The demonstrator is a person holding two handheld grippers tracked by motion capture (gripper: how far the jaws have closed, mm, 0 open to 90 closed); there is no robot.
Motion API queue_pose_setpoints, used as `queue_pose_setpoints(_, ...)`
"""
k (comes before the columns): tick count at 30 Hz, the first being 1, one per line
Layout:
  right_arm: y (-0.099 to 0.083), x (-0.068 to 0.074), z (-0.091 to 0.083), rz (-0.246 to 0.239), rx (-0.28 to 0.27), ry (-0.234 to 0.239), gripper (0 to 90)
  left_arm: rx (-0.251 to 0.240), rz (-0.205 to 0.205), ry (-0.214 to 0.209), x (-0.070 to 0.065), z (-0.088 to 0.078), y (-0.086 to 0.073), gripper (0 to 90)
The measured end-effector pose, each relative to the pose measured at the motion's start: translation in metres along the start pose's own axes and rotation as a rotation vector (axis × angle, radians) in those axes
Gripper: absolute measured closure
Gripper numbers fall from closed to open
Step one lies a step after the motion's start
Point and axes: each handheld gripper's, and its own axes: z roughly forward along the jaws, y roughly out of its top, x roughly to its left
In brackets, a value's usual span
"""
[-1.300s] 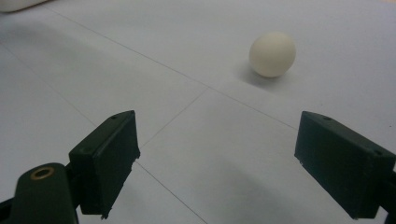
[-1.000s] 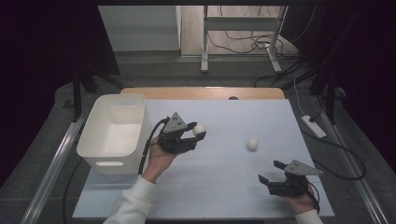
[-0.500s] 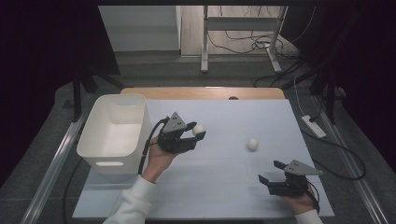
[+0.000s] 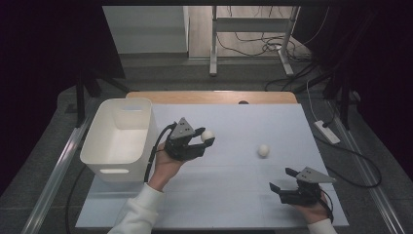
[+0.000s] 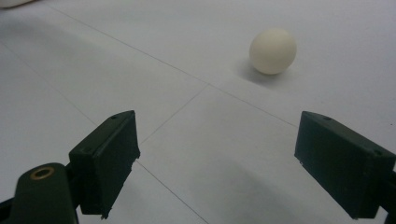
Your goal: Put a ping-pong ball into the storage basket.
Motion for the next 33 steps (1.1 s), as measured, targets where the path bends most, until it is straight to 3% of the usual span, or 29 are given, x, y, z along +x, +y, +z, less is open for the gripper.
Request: queue_pose_setpoints(33,-0.0002,0.0001,0.0004,-0.002,0.001,-0.003,13.8,-0.022,-0.017,0.019,0.0067,-0.0084,-0.0016,50.3)
